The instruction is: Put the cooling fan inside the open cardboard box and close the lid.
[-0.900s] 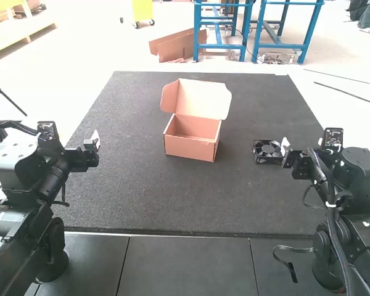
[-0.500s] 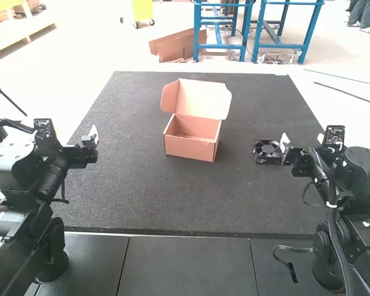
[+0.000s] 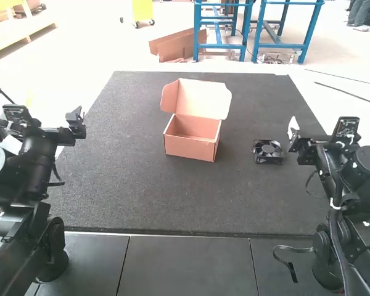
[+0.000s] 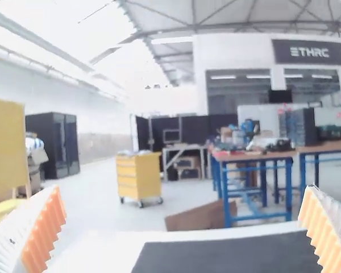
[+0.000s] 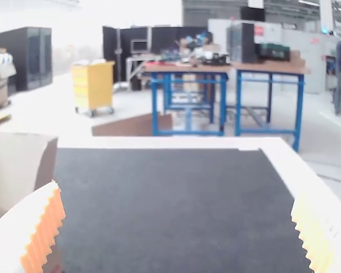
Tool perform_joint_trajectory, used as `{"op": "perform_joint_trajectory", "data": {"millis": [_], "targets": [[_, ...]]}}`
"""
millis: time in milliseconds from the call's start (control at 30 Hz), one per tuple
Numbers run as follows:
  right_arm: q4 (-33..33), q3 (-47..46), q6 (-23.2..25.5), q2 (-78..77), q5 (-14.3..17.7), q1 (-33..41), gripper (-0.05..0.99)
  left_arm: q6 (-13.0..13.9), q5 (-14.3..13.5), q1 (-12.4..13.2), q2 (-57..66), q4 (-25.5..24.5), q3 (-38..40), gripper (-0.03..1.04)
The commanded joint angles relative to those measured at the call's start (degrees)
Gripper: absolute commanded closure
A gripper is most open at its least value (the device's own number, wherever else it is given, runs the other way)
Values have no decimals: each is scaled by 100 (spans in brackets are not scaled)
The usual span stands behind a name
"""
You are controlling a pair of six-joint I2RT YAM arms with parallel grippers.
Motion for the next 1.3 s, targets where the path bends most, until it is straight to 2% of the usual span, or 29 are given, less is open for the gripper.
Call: {"op": "perform_joint_trajectory", "data": {"millis": [0, 67, 133, 200, 300, 433, 533, 667, 767, 800, 833, 900, 967, 1033, 1067, 1100, 1133, 1200, 1267], "targets": [[62, 221, -85, -51, 82, -87, 2, 716, 63, 22, -69, -427, -16, 4], [62, 318, -94, -43, 82, -104, 2, 751, 10, 22, -69, -322, -8, 4], [44, 449, -85, -16, 56, -140, 2, 751, -236, 22, -69, -14, 28, 4], [44, 546, -85, 63, 21, -148, 2, 768, -333, 31, -69, 100, 142, 4], [62, 783, -68, 388, 30, -148, 2, 751, -403, 22, -69, -243, 476, 4], [158, 1258, 38, 1170, 91, -148, 2, 751, -535, 13, 186, -366, 933, 4], [193, 1636, 82, 1768, 135, -157, 2, 707, -579, 13, 801, -331, 1372, 4], [167, 2207, 161, 2366, 179, -148, 2, 478, -640, 5, 1821, -454, 2146, 4], [-61, 2726, 346, 2805, 205, -157, 2, 461, -640, 5, 2436, -463, 2691, 4], [-167, 2937, 451, 2998, 214, -157, 2, 382, -649, 5, 2656, -489, 2849, 4], [-334, 3165, 548, 3209, 249, -157, 2, 303, -588, 5, 2867, -533, 3007, 4], [-721, 3622, 820, 3675, 267, -157, 2, -137, -104, -13, 3166, -665, 3332, 4], [-1107, 4115, 1110, 4176, 284, -157, 2, -242, -69, -13, 3376, -735, 3605, 4], [-1345, 4536, 1207, 4598, 293, -157, 2, -401, 54, -31, 3667, -1007, 3851, 4], [-1503, 4739, 1224, 4783, 293, -175, 2, -524, 28, -31, 3842, -1095, 3965, 4], [-1705, 4949, 1224, 4967, 232, -183, 2, -682, 10, -31, 4044, -1227, 4079, 4], [-1846, 5116, 1233, 5143, 47, -210, 2, -743, 36, -31, 4229, -1500, 4220, 4], [-1890, 5266, 1260, 5354, -313, -306, 3, -778, 45, -13, 4554, -1658, 4413, 2], [-1925, 5450, 1189, 5486, -322, -412, 4, -770, 63, -48, 4844, -1746, 4572, 3]]}}
